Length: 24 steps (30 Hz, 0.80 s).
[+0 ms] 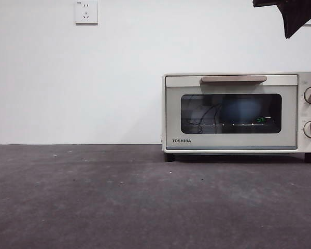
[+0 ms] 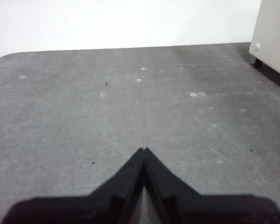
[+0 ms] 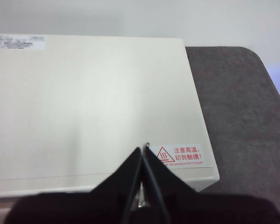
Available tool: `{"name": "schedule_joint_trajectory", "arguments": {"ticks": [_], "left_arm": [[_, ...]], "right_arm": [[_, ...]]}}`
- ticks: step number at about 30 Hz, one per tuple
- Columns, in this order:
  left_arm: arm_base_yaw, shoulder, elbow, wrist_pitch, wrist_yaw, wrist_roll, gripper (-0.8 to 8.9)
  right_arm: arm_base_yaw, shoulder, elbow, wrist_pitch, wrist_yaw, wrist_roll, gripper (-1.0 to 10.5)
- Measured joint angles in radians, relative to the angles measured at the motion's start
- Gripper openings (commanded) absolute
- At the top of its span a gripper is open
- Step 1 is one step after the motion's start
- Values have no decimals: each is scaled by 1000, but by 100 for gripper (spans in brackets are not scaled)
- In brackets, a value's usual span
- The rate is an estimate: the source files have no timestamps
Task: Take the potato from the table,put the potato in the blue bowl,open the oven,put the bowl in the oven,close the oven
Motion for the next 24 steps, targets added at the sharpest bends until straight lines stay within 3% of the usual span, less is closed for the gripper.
{"name": "schedule_joint_trajectory", "arguments": {"ticks": [24], "left_arm": [[0, 2, 0, 9, 0, -6, -4]], "right_arm": [[-14, 0, 0, 8, -14, 0, 0]]}}
